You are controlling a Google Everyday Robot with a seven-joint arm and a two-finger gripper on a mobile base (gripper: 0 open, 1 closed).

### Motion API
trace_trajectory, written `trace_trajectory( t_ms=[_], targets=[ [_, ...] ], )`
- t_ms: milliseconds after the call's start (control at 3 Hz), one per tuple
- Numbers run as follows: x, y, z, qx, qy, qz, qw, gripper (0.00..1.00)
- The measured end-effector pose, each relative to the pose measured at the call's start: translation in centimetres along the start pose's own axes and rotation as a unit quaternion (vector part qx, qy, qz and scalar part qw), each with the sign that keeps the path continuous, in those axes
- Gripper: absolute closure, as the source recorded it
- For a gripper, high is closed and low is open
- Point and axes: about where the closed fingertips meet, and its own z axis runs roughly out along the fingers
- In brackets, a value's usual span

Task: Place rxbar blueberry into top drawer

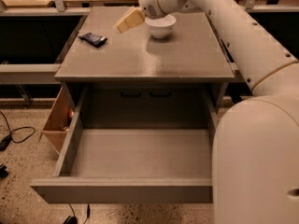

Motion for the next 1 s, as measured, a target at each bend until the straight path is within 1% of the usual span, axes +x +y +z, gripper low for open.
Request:
trace_trajectory(
  t_ms=[333, 667, 1000],
  targets=[
    [0.2, 0.4, 1.4, -0.014, 0.002, 0.003, 0.9999, 0.0],
    [1.0, 0.9, 5.9, -0.042, 0.008, 0.006, 0.9991, 0.0],
    [1.5, 1.1, 10.7, -0.057, 0.021, 0.011, 0.9981, 0.0]
  ],
)
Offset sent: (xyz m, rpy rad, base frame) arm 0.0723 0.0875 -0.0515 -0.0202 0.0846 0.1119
